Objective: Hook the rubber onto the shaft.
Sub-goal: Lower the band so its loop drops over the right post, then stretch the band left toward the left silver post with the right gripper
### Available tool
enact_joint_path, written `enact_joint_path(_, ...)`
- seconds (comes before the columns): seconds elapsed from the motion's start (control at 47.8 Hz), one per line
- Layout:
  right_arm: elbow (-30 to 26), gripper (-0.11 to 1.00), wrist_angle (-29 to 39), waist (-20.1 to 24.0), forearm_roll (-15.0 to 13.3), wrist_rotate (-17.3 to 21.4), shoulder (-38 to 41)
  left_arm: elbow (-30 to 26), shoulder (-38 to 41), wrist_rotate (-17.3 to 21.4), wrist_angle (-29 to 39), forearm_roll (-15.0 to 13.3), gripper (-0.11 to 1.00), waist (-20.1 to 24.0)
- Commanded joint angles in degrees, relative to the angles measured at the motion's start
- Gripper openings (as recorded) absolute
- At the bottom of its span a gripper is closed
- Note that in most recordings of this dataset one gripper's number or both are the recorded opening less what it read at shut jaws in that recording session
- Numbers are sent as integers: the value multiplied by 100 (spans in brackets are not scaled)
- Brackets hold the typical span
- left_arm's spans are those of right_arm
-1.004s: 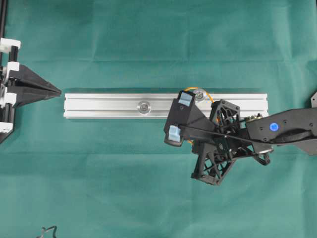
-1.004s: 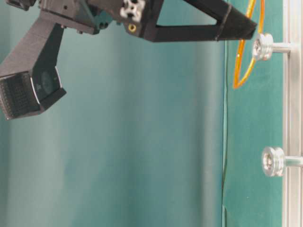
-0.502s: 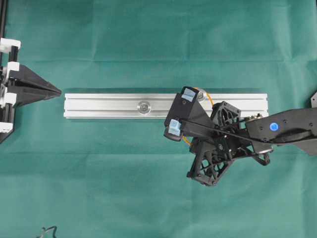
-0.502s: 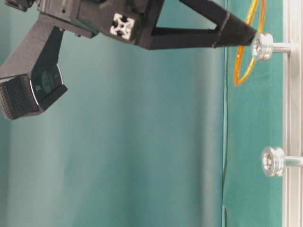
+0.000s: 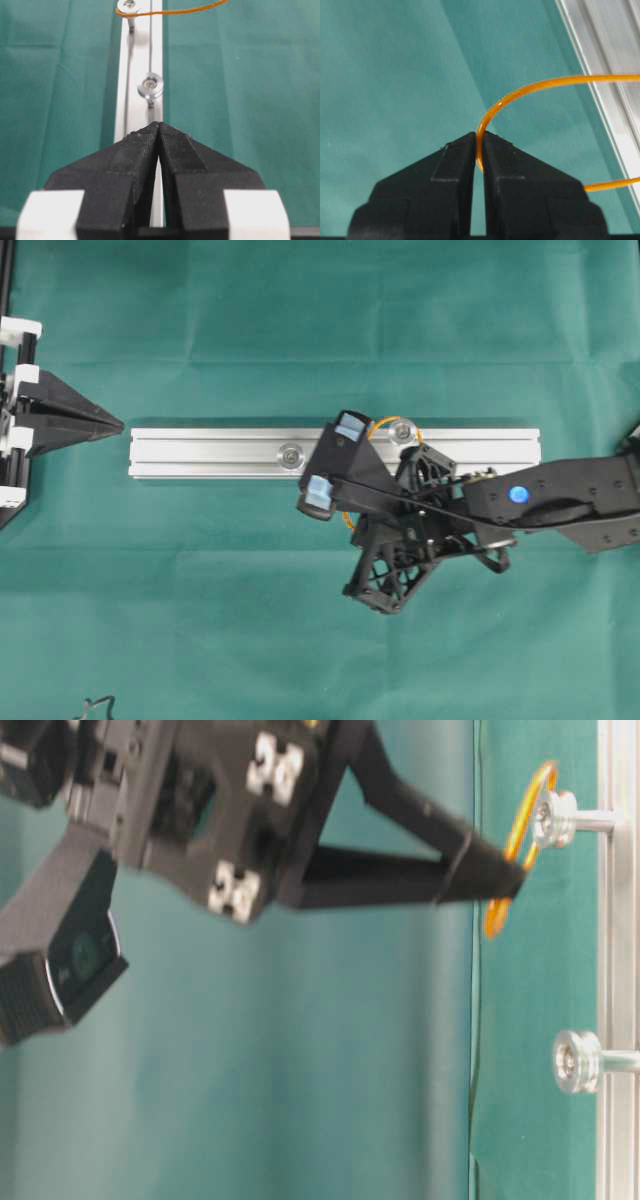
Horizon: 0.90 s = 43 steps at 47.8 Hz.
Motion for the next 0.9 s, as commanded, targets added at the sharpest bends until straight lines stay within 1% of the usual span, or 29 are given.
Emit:
enact_joint_path(0.0,-255,7,-35,-44,-9,9,-9,-185,44,0,-26,9,0,-9)
enact_joint_path(0.188,-448,7,-44,-167,-26,9,158,-185,44,0,-18,9,0,-18)
enact_joint_path(0.46,-589,7,-44,-272,-44,9,299,-185,44,0,-18,9,0,-9)
enact_joint_path(0.627,-650,7,-158,-334,-88,9,360,-185,35,0,-18,9,0,-9)
enact_joint_path(0.878,-756,7,-308,-413,-79,9,475,-185,44,0,-26,9,0,-18)
